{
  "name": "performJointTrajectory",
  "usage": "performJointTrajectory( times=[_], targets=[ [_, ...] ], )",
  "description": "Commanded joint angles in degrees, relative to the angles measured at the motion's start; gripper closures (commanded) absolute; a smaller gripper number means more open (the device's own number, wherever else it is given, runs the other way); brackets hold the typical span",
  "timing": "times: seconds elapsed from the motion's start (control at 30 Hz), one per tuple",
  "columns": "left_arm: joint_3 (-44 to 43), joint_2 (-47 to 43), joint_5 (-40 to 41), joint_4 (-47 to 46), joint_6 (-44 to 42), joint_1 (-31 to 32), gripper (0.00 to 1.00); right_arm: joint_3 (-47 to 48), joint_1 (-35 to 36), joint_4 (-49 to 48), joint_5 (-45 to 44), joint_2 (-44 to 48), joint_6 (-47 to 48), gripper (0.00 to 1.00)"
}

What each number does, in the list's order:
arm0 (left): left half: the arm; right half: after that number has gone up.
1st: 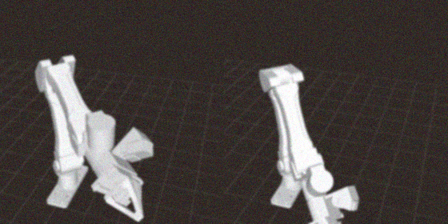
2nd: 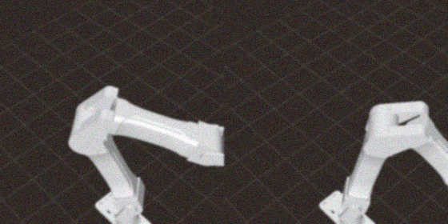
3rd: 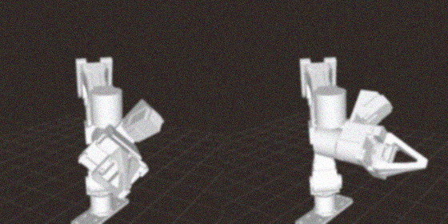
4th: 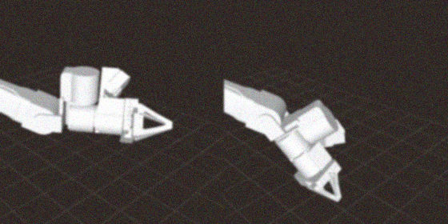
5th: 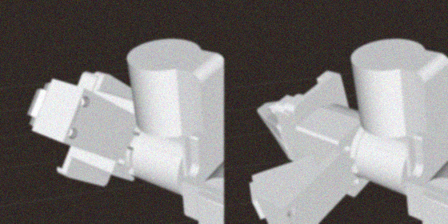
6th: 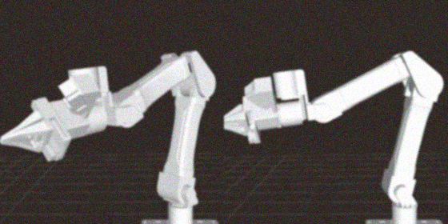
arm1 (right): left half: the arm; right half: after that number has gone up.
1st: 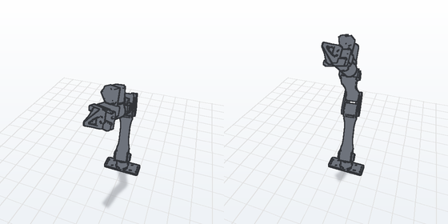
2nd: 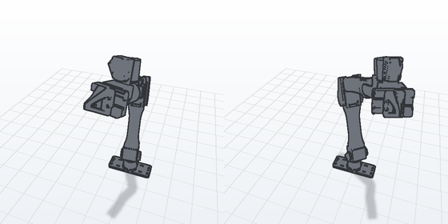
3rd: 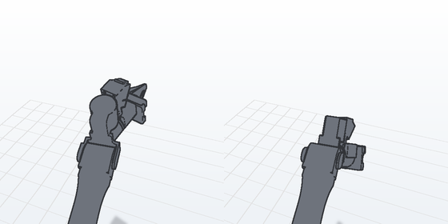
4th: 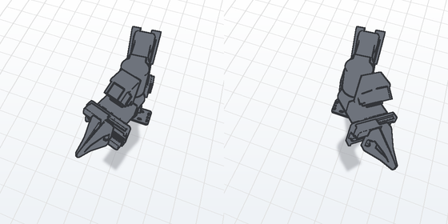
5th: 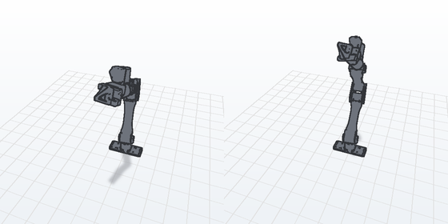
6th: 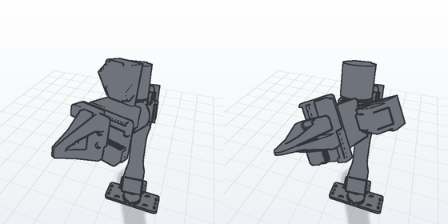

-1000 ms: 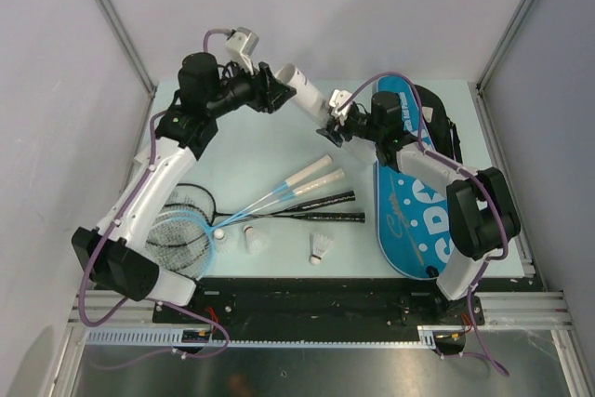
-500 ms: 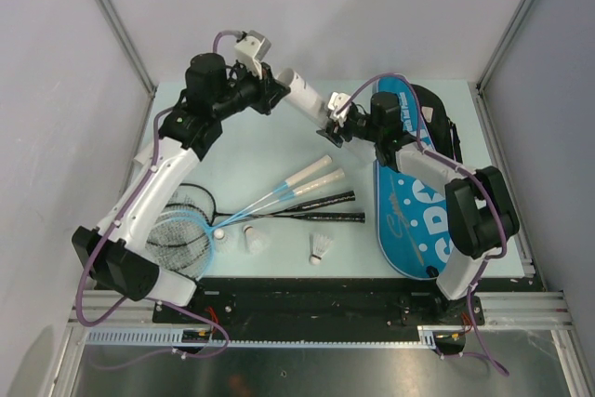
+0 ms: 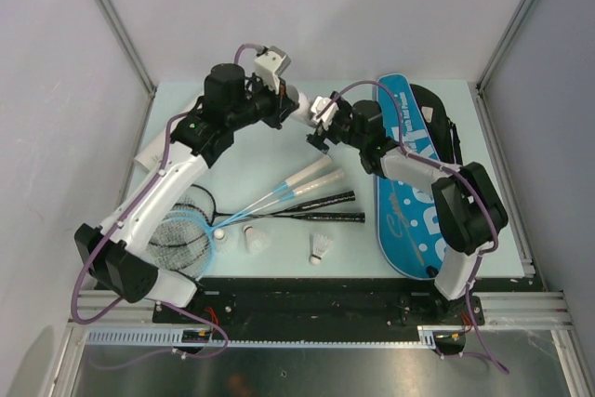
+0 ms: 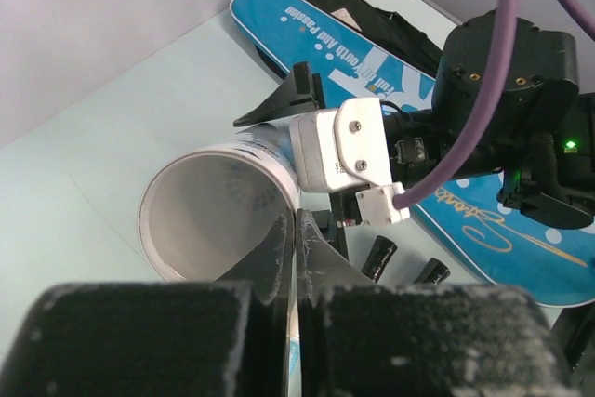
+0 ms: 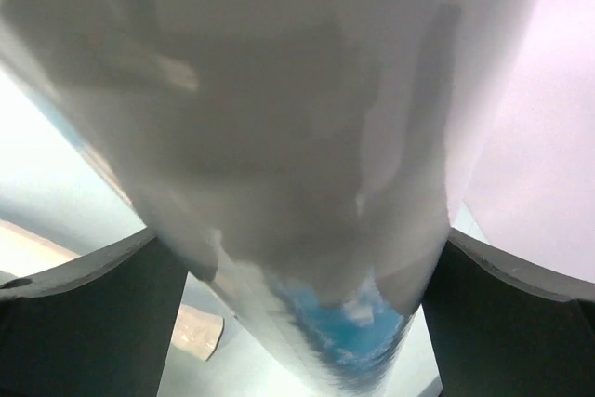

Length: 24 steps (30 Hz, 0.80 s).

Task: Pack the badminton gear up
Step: Open the lid of the shuttle tube.

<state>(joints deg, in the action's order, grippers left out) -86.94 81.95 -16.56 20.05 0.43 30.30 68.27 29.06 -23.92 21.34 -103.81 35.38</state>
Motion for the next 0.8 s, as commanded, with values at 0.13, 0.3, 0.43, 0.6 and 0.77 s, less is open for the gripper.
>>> performJointTrajectory(
  times=[0.13,0.3,0.43,0.6,0.77],
  targets=[
    [0.27,-2.76,-1.81,-0.80,-0.78,0.90,1.00,-2.35,1.97,-9.74,0.36,10.46,1.36,0.00],
    [0.54,-3.29,-2.43,-0.72,0.89,0.90,0.99,-2.35,2.67,-11.49,3.69,12.75,1.63,0.01],
    [0.37,-3.29,-3.65,-0.81,1.50,0.90,1.00,-2.35,3.28,-11.93,5.90,12.41,1.10,0.13],
    [0.27,-2.94,-4.80,-0.80,2.39,0.98,1.00,-2.79,4.86,-14.66,3.89,11.96,1.36,0.12],
    [0.71,-3.55,-4.63,-0.72,2.65,0.90,1.00,-2.79,5.57,-15.98,3.09,12.05,1.01,0.09]
  ],
)
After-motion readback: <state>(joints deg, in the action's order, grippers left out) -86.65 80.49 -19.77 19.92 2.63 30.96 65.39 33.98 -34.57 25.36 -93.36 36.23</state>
